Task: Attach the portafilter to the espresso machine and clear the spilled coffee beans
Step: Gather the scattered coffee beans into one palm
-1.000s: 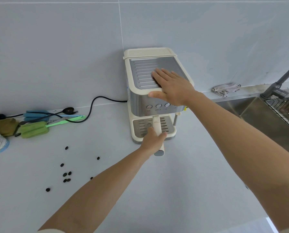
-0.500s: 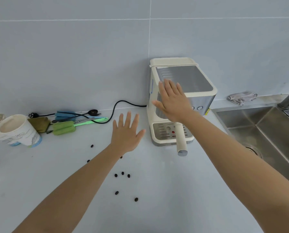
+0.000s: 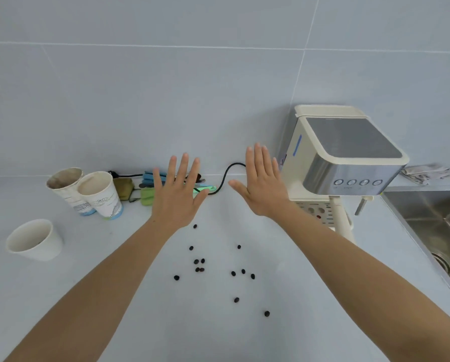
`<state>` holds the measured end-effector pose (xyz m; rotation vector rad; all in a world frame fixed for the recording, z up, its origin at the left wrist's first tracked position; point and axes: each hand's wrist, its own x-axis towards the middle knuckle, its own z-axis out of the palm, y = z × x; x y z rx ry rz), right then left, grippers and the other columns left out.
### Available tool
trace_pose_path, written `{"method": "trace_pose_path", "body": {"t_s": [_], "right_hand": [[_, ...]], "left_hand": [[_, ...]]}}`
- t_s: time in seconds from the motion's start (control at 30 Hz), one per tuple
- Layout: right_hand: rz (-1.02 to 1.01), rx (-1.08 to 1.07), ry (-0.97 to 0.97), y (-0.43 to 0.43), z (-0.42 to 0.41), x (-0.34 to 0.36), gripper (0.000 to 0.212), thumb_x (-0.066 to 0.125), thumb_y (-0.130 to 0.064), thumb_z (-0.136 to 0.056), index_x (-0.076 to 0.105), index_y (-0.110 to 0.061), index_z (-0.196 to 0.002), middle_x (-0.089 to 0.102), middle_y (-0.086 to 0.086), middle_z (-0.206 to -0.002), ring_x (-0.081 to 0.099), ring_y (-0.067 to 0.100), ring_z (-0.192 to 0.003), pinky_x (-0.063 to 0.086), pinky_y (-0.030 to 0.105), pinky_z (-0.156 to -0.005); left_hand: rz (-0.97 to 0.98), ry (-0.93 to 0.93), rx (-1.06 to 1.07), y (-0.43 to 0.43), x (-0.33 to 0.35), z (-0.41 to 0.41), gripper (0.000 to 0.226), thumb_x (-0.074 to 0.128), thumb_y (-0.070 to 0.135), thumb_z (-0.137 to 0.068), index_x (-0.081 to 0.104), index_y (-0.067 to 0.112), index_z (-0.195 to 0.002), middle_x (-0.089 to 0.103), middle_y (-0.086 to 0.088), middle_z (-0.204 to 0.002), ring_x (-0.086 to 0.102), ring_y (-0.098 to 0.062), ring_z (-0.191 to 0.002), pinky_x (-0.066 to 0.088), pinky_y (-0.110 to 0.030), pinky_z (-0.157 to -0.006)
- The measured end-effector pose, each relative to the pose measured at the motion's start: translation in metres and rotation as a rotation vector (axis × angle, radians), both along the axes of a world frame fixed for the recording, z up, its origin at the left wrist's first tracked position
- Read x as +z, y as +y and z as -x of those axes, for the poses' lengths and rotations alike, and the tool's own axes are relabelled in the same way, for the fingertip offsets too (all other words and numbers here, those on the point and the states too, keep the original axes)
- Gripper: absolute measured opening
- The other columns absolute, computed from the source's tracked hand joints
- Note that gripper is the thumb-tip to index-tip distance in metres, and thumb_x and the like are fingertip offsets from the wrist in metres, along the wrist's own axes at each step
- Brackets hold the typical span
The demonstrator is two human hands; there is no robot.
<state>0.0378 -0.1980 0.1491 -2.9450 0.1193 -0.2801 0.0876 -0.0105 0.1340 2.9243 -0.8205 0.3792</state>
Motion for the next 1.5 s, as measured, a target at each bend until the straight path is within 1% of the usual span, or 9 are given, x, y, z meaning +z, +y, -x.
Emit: {"method": "trace_pose_path", "body": {"t_s": [0.17,0.27,0.37,0.43,0.53,0.83,1.23,1.37,1.5], "right_hand": [[-0.003,-0.034,0.103,0.021,0.005,-0.025,0.078,0.016,-0.056,-0.09,-0.018,-0.007,-0.14,-0.018,0.013,-0.153,-0.019,0.025,-0.14,-0.01,0.037,-0.114],[0.0,-0.069,0.174,0.031,0.016,-0.047,0.083,0.003,-0.062,-0.082,-0.02,-0.008,-0.139,-0.019,0.012,-0.153,-0.019,0.025,-0.14,-0.01,0.036,-0.113],[-0.002,-0.093,0.226,0.04,0.031,-0.07,0.079,0.012,-0.058,-0.088,-0.022,-0.008,-0.138,-0.02,0.013,-0.153,-0.02,0.026,-0.14,-0.009,0.038,-0.114],[-0.01,-0.107,0.266,0.046,0.043,-0.083,0.086,-0.003,-0.064,-0.076,-0.023,-0.008,-0.137,-0.02,0.012,-0.153,-0.02,0.026,-0.14,-0.009,0.037,-0.114],[-0.014,-0.121,0.34,0.054,0.064,-0.102,0.095,-0.015,-0.066,-0.062,-0.025,-0.008,-0.137,-0.021,0.012,-0.152,-0.02,0.025,-0.14,-0.008,0.037,-0.114],[-0.083,-0.21,0.533,0.052,0.14,-0.156,0.093,-0.017,-0.068,-0.059,-0.031,-0.01,-0.131,-0.024,0.01,-0.152,-0.022,0.023,-0.139,-0.01,0.035,-0.114],[-0.146,-0.301,0.698,0.027,0.184,-0.189,0.1,-0.016,-0.071,-0.058,-0.029,-0.007,-0.134,-0.032,0.004,-0.146,-0.024,0.023,-0.138,-0.011,0.036,-0.115],[-0.119,-0.305,0.686,0.026,0.168,-0.195,0.082,0.006,-0.063,-0.085,-0.029,-0.007,-0.133,-0.028,0.009,-0.15,-0.024,0.023,-0.138,-0.012,0.038,-0.115],[-0.072,-0.274,0.676,0.031,0.147,-0.197,0.079,0.008,-0.06,-0.088,-0.027,-0.007,-0.135,-0.025,0.009,-0.151,-0.025,0.022,-0.138,-0.014,0.039,-0.113]], "left_hand": [[-0.043,0.087,-0.002,0.034,-0.039,-0.004,0.084,-0.031,0.066,-0.066,-0.015,0.023,-0.137,0.004,-0.009,-0.157,0.005,-0.028,-0.144,0.008,-0.054,-0.114],[-0.079,0.164,-0.002,0.049,-0.063,0.0,0.084,-0.034,0.065,-0.063,-0.023,0.024,-0.135,-0.006,-0.006,-0.157,-0.002,-0.025,-0.145,0.005,-0.051,-0.115],[-0.115,0.248,-0.008,0.061,-0.09,0.012,0.063,-0.006,0.06,-0.083,-0.03,0.027,-0.132,-0.013,-0.003,-0.157,-0.008,-0.023,-0.144,0.002,-0.049,-0.116],[-0.131,0.302,-0.022,0.068,-0.106,0.023,0.063,0.009,0.055,-0.09,-0.033,0.028,-0.127,-0.016,-0.002,-0.156,-0.011,-0.022,-0.144,0.0,-0.048,-0.116],[-0.15,0.404,-0.037,0.077,-0.127,0.042,0.065,0.013,0.054,-0.092,-0.033,0.027,-0.128,-0.019,0.0,-0.155,-0.015,-0.021,-0.143,-0.004,-0.047,-0.116],[-0.181,0.638,0.046,0.094,-0.167,0.094,0.073,0.017,0.054,-0.092,-0.022,0.015,-0.141,-0.021,-0.004,-0.155,-0.018,-0.019,-0.142,-0.007,-0.046,-0.116],[-0.228,0.725,0.183,0.08,-0.177,0.102,0.077,0.015,0.055,-0.092,-0.02,0.007,-0.141,-0.023,-0.007,-0.154,-0.021,-0.02,-0.141,-0.009,-0.047,-0.115],[-0.253,0.719,0.188,0.07,-0.175,0.094,0.076,0.014,0.054,-0.092,-0.018,0.006,-0.141,-0.022,-0.008,-0.154,-0.021,-0.02,-0.141,-0.009,-0.048,-0.116],[-0.287,0.691,0.17,0.059,-0.173,0.087,0.075,0.013,0.053,-0.092,-0.016,0.006,-0.142,-0.019,-0.008,-0.155,-0.019,-0.019,-0.142,-0.01,-0.048,-0.114]]}}
